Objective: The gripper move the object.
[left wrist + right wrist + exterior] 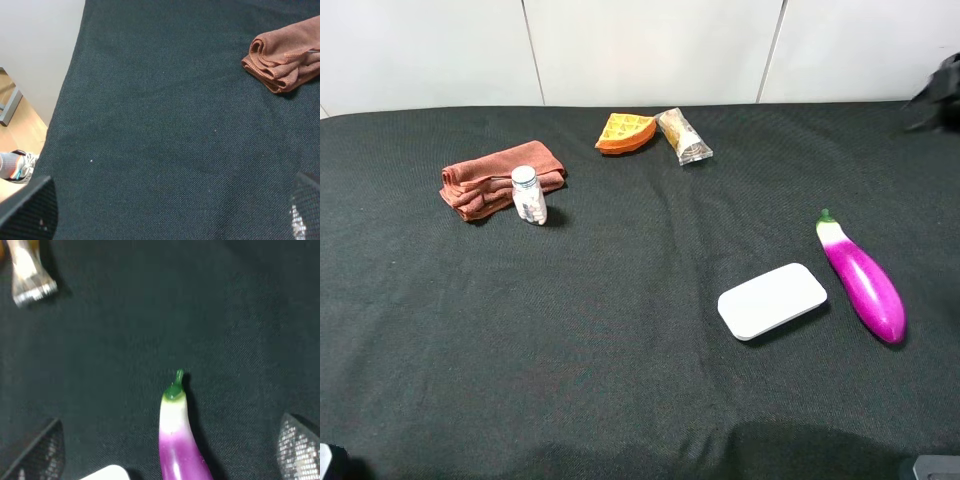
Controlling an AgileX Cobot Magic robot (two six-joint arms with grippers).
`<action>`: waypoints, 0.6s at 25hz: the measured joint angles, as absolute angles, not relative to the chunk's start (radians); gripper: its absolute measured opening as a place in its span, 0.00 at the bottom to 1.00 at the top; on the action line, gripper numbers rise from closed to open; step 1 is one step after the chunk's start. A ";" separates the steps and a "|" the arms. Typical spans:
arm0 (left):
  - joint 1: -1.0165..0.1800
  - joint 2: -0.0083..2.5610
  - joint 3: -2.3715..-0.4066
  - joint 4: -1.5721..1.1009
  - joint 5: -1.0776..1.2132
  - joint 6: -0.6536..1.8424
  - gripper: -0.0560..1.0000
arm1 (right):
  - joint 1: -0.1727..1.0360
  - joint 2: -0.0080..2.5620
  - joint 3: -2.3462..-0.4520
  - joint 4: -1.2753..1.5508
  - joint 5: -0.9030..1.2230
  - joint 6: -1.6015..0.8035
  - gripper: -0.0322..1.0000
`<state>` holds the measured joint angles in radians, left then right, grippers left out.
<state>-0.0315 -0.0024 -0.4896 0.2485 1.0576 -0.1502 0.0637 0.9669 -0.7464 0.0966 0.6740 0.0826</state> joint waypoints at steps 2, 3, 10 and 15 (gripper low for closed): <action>-0.031 -0.002 -0.490 0.249 1.058 -0.150 0.96 | 0.064 0.892 -0.746 0.077 0.703 0.126 0.65; -0.031 -0.002 -0.490 0.249 1.058 -0.150 0.96 | 0.064 0.851 -0.746 0.061 0.715 0.144 0.65; -0.031 -0.002 -0.490 0.249 1.058 -0.150 0.96 | 0.064 0.597 -0.697 -0.018 0.791 0.207 0.65; -0.031 -0.002 -0.490 0.249 1.058 -0.150 0.95 | 0.064 0.424 -0.625 -0.029 0.837 0.206 0.65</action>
<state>-0.0315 -0.0024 -0.4896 0.2485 1.0576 -0.1502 0.0637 0.4237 -0.6253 -0.0294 0.8374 0.2064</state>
